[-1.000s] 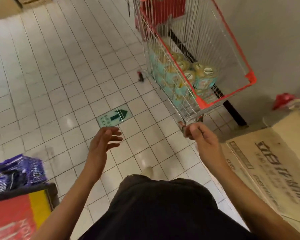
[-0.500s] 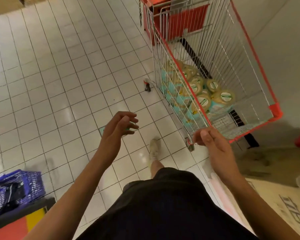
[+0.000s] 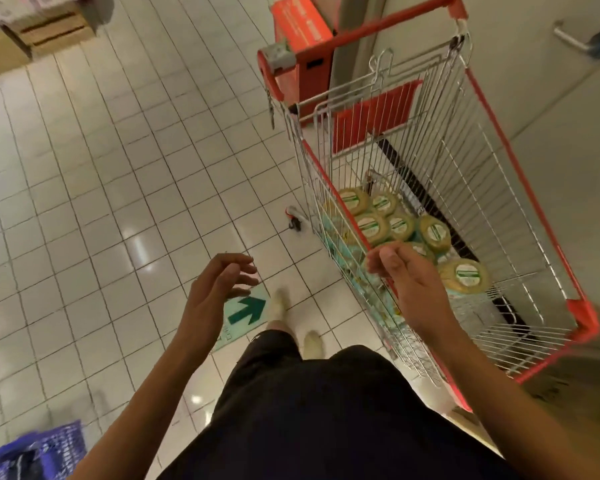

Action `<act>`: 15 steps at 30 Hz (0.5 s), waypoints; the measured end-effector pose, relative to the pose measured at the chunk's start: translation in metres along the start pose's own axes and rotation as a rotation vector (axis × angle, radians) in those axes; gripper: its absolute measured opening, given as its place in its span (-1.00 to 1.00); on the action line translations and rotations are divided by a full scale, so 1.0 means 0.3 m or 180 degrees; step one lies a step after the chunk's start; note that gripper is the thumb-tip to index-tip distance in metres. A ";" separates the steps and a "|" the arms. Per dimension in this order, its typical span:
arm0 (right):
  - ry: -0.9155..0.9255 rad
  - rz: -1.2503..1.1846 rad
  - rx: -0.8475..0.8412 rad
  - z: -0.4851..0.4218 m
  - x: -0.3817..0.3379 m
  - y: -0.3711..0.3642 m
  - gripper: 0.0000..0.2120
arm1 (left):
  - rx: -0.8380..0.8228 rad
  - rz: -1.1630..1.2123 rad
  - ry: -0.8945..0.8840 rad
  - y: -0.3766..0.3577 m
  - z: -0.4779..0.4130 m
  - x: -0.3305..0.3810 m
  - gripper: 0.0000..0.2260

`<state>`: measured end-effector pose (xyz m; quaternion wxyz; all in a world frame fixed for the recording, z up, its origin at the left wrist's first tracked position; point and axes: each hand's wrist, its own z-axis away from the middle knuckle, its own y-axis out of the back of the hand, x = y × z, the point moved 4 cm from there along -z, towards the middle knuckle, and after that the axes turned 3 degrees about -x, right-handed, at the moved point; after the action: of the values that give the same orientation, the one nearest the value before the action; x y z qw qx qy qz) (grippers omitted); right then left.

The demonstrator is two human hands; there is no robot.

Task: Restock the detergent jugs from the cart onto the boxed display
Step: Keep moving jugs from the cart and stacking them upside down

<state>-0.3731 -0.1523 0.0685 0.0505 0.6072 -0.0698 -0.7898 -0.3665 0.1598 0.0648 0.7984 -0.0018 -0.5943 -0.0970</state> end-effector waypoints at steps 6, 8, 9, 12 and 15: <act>0.0070 -0.0065 0.0365 -0.290 -0.036 -0.008 -0.64 | -0.0458 -0.0141 -0.0126 0.007 -0.401 0.131 -0.57; 0.0022 -0.0162 0.0527 -0.366 -0.032 -0.008 -0.65 | -0.0688 -0.0218 -0.0180 -0.012 -0.548 0.180 -0.57; -0.0041 -0.0208 0.0610 -0.400 -0.030 -0.010 -0.67 | -0.0842 -0.0275 -0.0205 -0.026 -0.621 0.204 -0.57; -0.0175 -0.0335 0.0921 -0.474 -0.029 -0.011 -0.72 | -0.1399 -0.0496 -0.0249 -0.100 -0.822 0.272 -0.59; -0.0315 -0.0387 0.1331 -0.517 -0.015 0.012 -0.74 | -0.1975 -0.0837 -0.0199 -0.213 -0.986 0.313 -0.57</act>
<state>-0.2221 -0.1628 0.0341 -0.1277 0.5680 -0.1977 -0.7886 -0.0701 0.0478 0.0600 0.7218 -0.1709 -0.5558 -0.3753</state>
